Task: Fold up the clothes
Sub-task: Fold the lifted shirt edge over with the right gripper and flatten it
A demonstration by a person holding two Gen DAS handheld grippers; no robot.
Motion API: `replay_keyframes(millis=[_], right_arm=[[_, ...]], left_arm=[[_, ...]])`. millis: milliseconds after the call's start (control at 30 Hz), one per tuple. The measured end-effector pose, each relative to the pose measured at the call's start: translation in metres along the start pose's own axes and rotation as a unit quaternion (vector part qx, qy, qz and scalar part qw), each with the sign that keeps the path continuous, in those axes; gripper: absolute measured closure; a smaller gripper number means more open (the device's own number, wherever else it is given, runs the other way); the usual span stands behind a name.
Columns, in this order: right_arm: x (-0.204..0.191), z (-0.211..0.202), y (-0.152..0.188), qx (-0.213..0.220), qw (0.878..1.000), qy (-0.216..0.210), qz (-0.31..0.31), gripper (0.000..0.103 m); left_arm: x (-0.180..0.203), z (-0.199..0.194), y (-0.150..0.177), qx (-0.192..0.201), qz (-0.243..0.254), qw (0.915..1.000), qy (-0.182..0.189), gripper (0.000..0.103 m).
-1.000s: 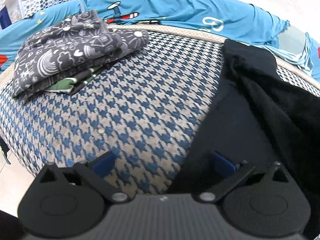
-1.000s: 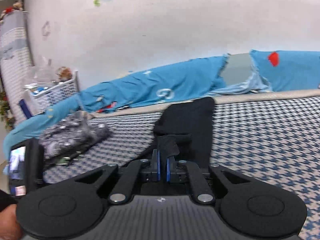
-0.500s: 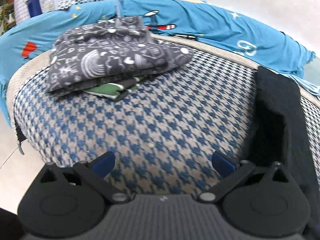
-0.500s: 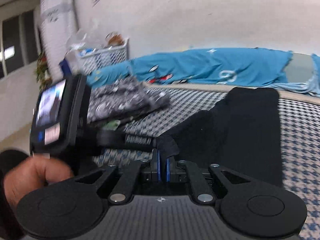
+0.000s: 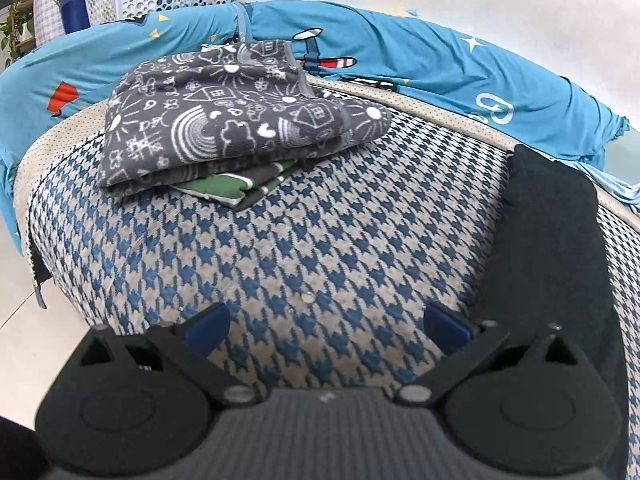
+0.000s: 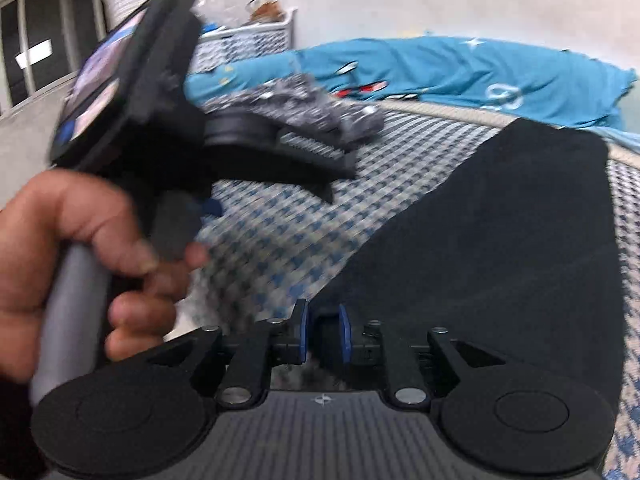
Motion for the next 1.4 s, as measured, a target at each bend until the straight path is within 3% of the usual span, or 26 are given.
replay_keyframes(millis=[333,733,1000,1233,1400], right_arm=[[0.013,-0.025,0.018,-0.005,1.000,0.026,0.001,0.086],[0.074,-0.077,0.034,0.018,0.988,0.122,0.094,0.073],[0.115,-0.076,0.056,-0.007,0.972,0.130,0.197,0.071],[0.119,-0.069,0.065,-0.013,0.969,0.119,0.217,0.071],[0.115,-0.067,0.065,-0.012,0.971,0.118,0.208,0.090]], left_arm=[[0.032,-0.005,0.009,0.002,0.051,0.9982,0.032,0.000],[0.072,-0.007,0.026,0.000,0.121,0.9906,0.064,0.000],[0.089,-0.007,0.035,-0.007,0.143,0.9856,0.089,0.000],[0.098,0.000,0.048,-0.033,0.158,0.9811,0.106,0.000],[0.098,0.005,0.060,-0.050,0.174,0.9781,0.102,0.000]])
Point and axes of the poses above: each gripper's, at about its wrist camera, not at the fingertips, and z roughly the way its jaws point, x to its right, y to its underside, the point moved 7 cm from there along z, roughly the way its jaws point, and after that the axes turned 12 degrees about -x, right-handed, at the moved point
